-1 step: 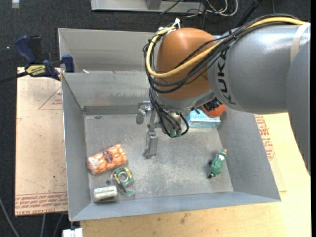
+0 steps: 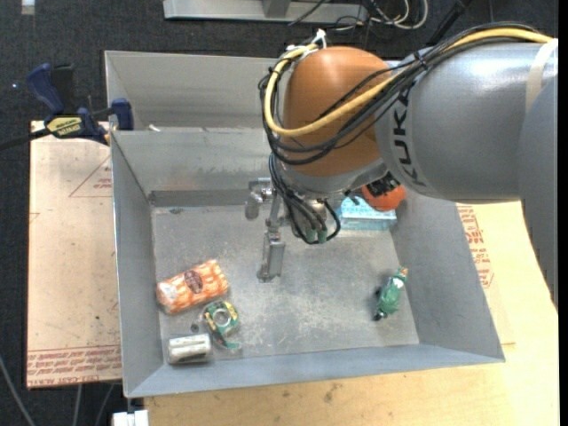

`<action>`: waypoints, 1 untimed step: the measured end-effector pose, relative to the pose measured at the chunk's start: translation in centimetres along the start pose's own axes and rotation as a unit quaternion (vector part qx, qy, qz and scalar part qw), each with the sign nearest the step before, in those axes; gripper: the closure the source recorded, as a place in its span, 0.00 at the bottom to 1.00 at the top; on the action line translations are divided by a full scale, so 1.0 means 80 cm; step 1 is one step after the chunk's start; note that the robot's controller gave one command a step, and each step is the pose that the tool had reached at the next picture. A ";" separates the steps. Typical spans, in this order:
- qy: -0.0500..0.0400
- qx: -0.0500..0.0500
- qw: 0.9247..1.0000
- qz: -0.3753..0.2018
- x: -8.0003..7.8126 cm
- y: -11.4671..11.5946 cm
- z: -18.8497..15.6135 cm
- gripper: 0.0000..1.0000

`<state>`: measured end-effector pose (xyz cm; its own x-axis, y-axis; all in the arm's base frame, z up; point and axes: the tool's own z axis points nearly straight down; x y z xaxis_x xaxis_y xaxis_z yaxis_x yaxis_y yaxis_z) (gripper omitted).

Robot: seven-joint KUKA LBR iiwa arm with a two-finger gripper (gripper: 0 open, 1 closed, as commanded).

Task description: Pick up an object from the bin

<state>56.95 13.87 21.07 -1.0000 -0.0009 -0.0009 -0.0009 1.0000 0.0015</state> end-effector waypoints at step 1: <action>-0.003 0.001 1.000 -0.026 0.023 0.039 0.038 0.00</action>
Offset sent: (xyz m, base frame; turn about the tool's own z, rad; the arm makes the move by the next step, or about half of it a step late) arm 0.0222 0.0718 -0.0935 -0.1850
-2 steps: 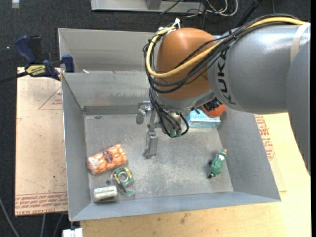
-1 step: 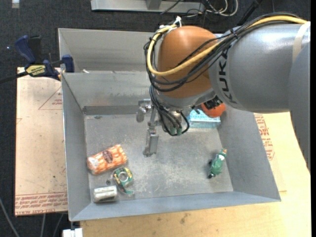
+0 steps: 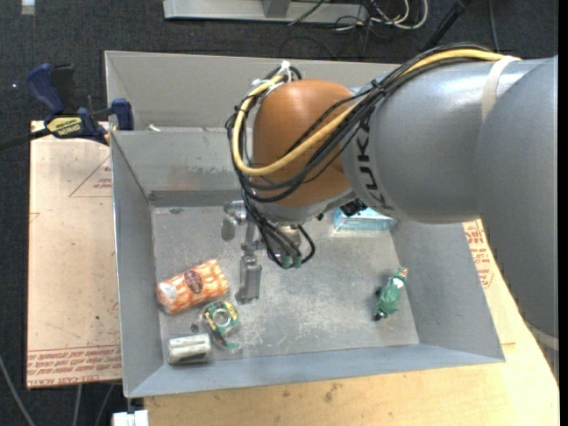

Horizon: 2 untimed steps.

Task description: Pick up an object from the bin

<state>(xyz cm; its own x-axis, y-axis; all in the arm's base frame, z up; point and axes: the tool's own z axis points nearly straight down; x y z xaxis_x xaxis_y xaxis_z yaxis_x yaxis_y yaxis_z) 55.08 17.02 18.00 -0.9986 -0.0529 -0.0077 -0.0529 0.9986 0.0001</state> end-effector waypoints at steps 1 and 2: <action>0.001 -0.002 0.999 -0.052 -0.028 0.040 0.052 0.00; 0.001 -0.001 0.997 -0.072 -0.027 0.022 0.095 0.00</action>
Offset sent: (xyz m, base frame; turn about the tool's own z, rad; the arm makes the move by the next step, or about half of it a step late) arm -0.0125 0.0025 -0.0979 -0.1634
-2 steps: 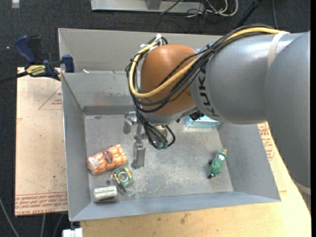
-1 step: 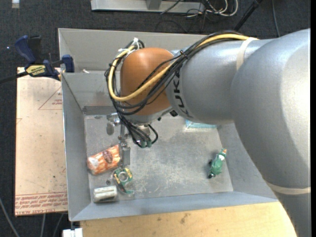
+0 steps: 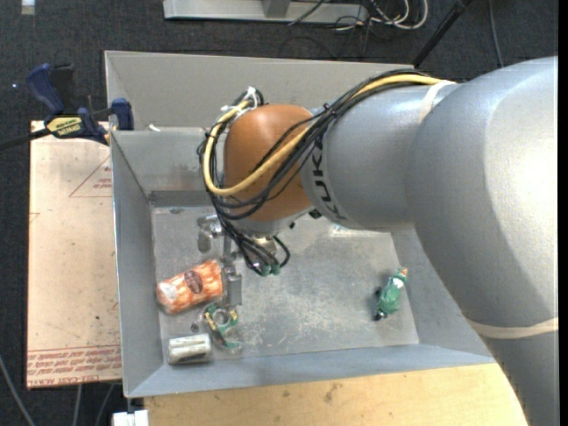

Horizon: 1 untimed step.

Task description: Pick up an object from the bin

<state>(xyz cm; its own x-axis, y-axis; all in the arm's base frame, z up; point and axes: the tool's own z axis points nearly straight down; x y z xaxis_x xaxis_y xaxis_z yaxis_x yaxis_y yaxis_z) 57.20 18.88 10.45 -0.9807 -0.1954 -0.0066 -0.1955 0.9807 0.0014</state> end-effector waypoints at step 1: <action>0.004 0.001 0.998 -0.060 0.018 0.024 0.027 0.00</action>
Offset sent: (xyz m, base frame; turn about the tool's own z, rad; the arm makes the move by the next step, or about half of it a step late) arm -0.0521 0.0210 -0.0345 -0.4043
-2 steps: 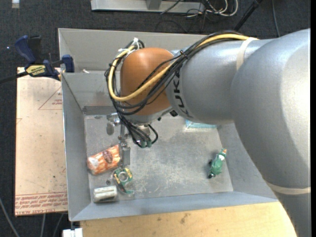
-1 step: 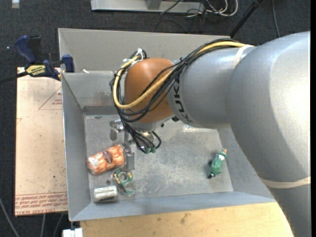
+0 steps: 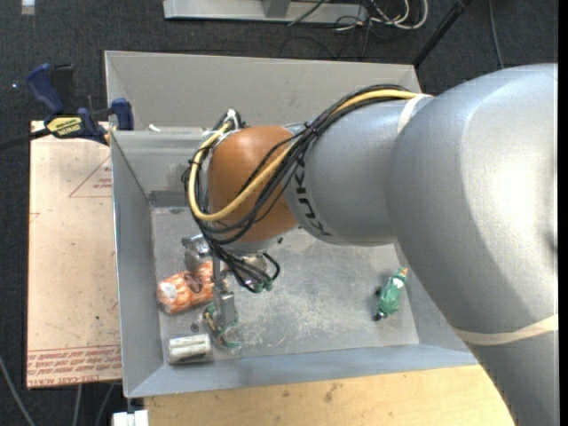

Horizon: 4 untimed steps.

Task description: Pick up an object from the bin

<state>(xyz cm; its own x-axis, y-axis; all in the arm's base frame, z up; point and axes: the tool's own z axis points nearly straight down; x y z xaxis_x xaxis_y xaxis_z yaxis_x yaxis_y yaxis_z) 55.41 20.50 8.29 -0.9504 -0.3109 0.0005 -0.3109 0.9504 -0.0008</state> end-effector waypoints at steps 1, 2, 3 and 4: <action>-0.002 -0.001 0.999 -0.038 0.003 0.015 0.006 0.00; 0.000 -0.001 0.993 -0.115 0.025 0.007 -0.020 0.00; -0.001 -0.001 0.998 -0.063 0.020 0.025 -0.010 0.00; -0.003 0.000 0.952 -0.307 0.040 0.059 0.011 1.00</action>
Offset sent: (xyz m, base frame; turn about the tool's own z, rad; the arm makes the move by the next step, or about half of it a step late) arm -0.0330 -0.0125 0.0387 -0.1173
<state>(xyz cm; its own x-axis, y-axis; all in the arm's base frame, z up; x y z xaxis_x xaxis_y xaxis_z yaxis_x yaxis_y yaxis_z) 50.90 24.00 7.44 -0.5898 -0.8075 -0.0056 -0.8075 0.5899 -0.0015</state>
